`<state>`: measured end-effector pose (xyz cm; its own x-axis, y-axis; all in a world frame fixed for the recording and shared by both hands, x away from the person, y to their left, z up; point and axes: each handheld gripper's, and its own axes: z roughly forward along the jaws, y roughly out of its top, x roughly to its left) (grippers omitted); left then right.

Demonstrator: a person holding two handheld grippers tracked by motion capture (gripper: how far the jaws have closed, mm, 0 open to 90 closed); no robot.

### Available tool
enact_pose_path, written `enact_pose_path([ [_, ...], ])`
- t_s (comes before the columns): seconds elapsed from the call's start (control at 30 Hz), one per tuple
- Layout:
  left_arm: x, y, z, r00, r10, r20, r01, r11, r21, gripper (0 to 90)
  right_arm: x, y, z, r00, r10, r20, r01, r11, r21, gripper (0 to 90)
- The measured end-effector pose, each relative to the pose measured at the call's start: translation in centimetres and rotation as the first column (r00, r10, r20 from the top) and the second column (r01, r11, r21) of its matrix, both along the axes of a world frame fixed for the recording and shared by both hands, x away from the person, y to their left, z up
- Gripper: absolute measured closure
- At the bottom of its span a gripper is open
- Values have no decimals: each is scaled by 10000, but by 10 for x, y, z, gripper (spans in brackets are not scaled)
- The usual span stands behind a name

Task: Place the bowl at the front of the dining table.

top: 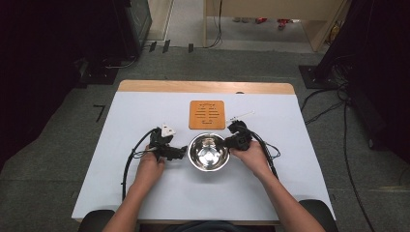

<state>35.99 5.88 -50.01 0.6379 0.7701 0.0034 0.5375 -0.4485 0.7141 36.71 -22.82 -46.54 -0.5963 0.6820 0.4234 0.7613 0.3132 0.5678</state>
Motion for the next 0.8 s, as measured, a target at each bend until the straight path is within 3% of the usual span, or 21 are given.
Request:
enact_pose_path([
  [0.27,0,0,0,10000,5,8,-5,10000,-7,52,4,0,2,9994,-352,7,352,9994,70,867],
  [0.33,0,0,0,10000,15,5,-15,10000,-30,52,4,-2,3,9987,-507,-51,508,9983,280,868],
  [0.8,0,0,0,10000,7,-7,-7,10000,-19,52,12,-9,1,9935,-1134,20,1134,9935,73,870],
])
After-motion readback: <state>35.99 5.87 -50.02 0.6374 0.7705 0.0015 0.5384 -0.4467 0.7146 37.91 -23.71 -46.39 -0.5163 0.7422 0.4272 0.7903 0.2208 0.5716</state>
